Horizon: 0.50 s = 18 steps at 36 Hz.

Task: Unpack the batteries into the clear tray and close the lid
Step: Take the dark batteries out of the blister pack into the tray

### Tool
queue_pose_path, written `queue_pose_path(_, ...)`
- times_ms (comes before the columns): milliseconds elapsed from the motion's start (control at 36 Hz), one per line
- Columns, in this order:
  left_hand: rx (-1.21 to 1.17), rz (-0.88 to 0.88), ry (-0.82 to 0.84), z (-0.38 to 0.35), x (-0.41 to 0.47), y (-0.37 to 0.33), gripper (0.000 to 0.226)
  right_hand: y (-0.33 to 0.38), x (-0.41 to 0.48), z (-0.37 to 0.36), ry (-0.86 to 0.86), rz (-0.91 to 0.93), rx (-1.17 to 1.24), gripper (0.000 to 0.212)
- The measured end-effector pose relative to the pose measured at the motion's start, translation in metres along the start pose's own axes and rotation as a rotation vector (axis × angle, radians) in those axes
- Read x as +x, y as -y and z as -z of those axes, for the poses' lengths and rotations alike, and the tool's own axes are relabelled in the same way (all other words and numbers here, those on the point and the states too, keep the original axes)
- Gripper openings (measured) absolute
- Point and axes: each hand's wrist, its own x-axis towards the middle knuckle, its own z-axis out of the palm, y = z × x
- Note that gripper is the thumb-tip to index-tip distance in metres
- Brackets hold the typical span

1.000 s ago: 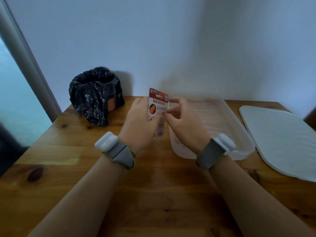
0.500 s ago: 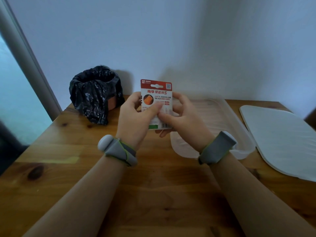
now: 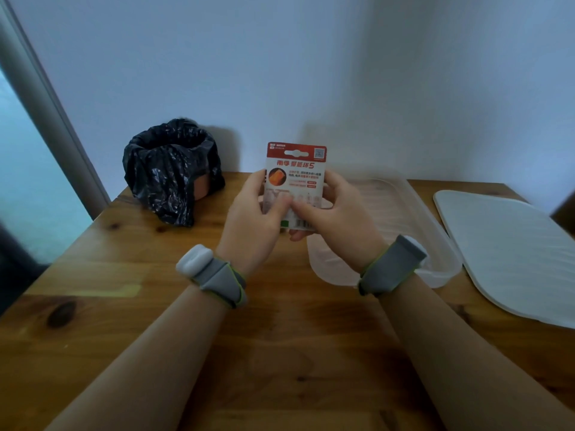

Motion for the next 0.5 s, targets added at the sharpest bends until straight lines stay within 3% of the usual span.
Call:
queue_pose_path(167,0.056,0.007,0.009,-0.0012,-0.0014,0.0027,0.047,-0.0033,0.0018,-0.0021,-0.061,-0.012,-0.092,0.042)
queue_pose_path(361,0.063,0.009,0.014,0.0003,-0.0027,0.0013,0.065,0.0,0.0002,0.0011,0.025,-0.093,0.04,0.048)
queue_pose_path(500,0.026,0.012,-0.025,0.0006,-0.0033,0.0002,0.062,0.0008,0.0007,0.0037,0.02,-0.116,0.11,0.05)
